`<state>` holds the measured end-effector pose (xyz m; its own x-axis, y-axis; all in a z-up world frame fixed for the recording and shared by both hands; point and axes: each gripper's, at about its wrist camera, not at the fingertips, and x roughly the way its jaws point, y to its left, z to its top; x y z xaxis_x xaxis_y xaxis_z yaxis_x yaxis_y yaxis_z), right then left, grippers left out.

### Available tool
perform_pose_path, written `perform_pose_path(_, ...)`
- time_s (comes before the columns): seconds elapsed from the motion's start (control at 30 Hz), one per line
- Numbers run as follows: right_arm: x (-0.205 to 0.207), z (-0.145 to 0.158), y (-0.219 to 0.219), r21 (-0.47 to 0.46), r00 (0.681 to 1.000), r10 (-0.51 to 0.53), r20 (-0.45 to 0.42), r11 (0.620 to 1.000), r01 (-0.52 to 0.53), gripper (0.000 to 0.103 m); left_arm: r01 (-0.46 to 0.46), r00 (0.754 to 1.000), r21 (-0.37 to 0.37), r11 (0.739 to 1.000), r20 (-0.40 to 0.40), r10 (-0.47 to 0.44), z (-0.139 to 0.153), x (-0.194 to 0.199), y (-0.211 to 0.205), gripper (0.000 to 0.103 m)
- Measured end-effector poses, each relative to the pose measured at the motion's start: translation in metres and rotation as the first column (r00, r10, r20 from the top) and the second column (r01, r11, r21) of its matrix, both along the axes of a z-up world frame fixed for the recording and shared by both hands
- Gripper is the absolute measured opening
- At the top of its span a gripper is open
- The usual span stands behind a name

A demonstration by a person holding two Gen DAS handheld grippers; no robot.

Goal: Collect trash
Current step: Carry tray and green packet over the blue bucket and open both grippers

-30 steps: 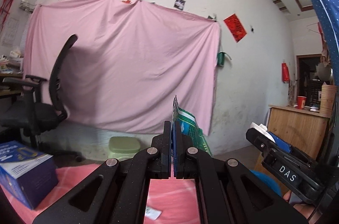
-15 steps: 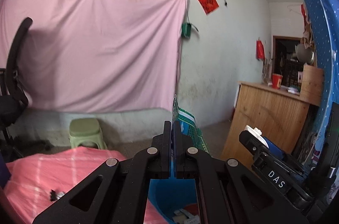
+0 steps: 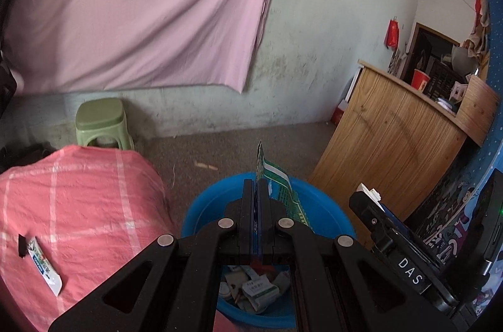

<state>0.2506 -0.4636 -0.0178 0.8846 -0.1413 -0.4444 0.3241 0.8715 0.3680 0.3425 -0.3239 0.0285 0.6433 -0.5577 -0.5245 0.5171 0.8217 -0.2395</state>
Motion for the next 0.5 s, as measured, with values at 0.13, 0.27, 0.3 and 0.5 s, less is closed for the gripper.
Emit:
perform_pose_path(0.13, 0.006, -0.006, 0.001, 0.007, 0.999, 0.019, -0.03, 1.0, -0.018, 0.073, -0.006, 0.999, 0.016, 1.0, -0.04, 0.007, -0.009, 0.005, -0.002, 0.0)
perform_pose_path(0.27, 0.01, -0.008, 0.005, -0.003, 0.998, 0.031, -0.049, 1.0, -0.031, 0.073, -0.036, 0.998, 0.057, 0.998, -0.056, 0.039, -0.016, 0.008, -0.001, 0.0)
perform_pose_path(0.3, 0.011, -0.008, 0.006, -0.004, 0.998, 0.033, -0.057, 0.999, -0.033, 0.073, -0.044, 0.997, 0.078, 0.996, -0.059, 0.049, -0.017, 0.009, -0.002, 0.001)
perform_pose_path(0.5, 0.018, -0.013, 0.003, -0.009, 0.995, 0.033, -0.099, 0.999, -0.034, 0.073, -0.063, 0.993, 0.104, 0.993, -0.091, 0.073, -0.025, 0.014, 0.002, 0.009)
